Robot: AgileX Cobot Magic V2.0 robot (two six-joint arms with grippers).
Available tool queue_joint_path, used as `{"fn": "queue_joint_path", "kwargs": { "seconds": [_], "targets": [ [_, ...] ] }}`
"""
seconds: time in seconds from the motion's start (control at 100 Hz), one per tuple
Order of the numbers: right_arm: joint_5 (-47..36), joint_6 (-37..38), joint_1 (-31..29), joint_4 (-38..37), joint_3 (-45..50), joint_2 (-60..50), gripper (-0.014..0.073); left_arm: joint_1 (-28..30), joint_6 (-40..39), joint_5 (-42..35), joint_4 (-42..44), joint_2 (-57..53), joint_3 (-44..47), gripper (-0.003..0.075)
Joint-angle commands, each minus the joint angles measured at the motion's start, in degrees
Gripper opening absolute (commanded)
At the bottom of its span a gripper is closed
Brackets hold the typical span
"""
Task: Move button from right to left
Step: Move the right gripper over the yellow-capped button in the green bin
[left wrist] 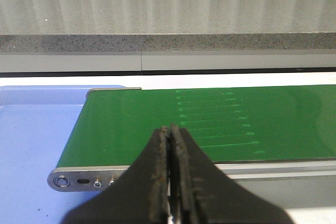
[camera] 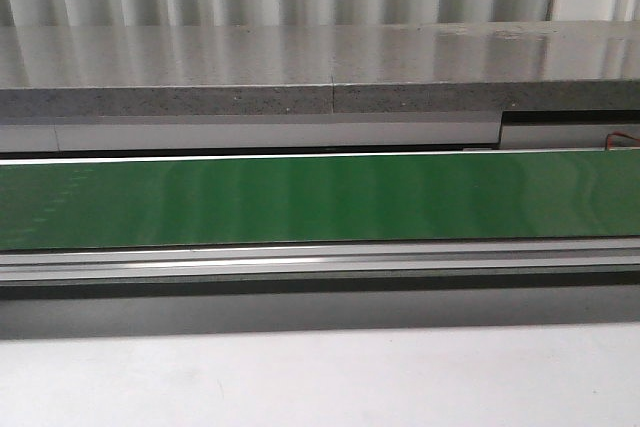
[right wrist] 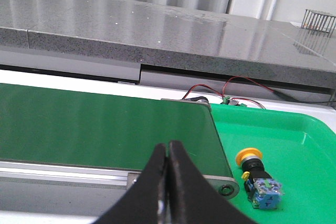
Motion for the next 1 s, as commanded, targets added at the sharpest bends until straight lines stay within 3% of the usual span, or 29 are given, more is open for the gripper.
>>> {"fn": "queue_joint_path", "kwargs": {
  "seconds": [0.0, 0.62, 0.86, 0.99],
  "targets": [
    [-4.2, 0.1, -0.3, -0.5, -1.3, -1.2, -0.0066, 0.0, -0.2, -4.7, -0.1, -1.7, 2.3, -0.002],
    [-4.2, 0.1, -0.3, -0.7, -1.4, -1.2, -0.0066, 0.0, -0.2, -4.7, -0.1, -1.7, 2.3, -0.002],
    [-2.2, 0.1, -0.3, -12.8, -7.7, -0.2, -0.0066, 0.0, -0.2, -4.7, -0.1, -1.7, 2.3, -0.002],
    [-1.6, 0.1, -0.3, -13.9, -13.9, 4.1, -0.0066, 0.0, -0.2, -4.7, -0.1, -1.7, 2.3, -0.002]
  ]
}}
